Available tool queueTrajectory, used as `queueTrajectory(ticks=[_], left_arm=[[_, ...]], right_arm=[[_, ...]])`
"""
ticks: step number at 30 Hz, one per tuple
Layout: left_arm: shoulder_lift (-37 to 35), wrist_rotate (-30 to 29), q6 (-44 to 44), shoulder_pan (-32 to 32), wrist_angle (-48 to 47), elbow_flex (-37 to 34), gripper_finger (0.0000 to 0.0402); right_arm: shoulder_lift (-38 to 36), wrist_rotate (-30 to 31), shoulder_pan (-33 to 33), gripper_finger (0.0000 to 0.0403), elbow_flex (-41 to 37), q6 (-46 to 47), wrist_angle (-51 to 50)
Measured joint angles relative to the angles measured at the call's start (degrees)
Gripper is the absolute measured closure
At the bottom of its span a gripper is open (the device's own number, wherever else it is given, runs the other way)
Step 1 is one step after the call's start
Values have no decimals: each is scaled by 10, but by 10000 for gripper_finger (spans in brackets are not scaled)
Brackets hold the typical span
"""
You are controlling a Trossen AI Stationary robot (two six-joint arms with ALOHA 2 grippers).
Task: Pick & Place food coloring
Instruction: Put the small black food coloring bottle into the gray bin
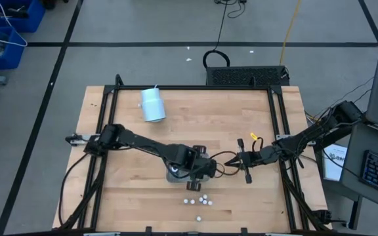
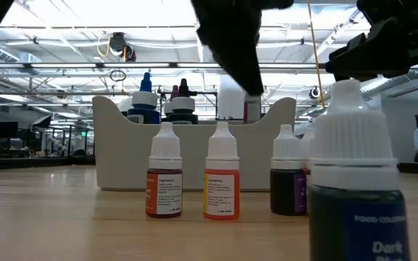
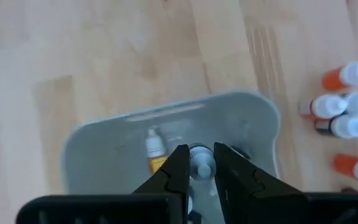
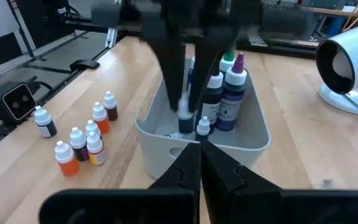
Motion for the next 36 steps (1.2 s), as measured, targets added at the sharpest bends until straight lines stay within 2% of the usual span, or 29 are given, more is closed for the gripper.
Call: queueTrajectory(ticks=[5,14,30,32,36], left_arm=[[1,19,13,14,41,-49,347],[0,20,15,12,107,-113,347],[10,20,1,13,122,-116,346],[11,20,2,13,123,-116,333],[12,21,-7,13,120,-117,280]], right_arm=[[0,0,0,403,0,-11,0],[0,0,0,403,0,-16,5],[0,0,0,403,0,-13,5],[0,0,0,403,0,-13,6],[0,0,0,403,0,-13,5]])
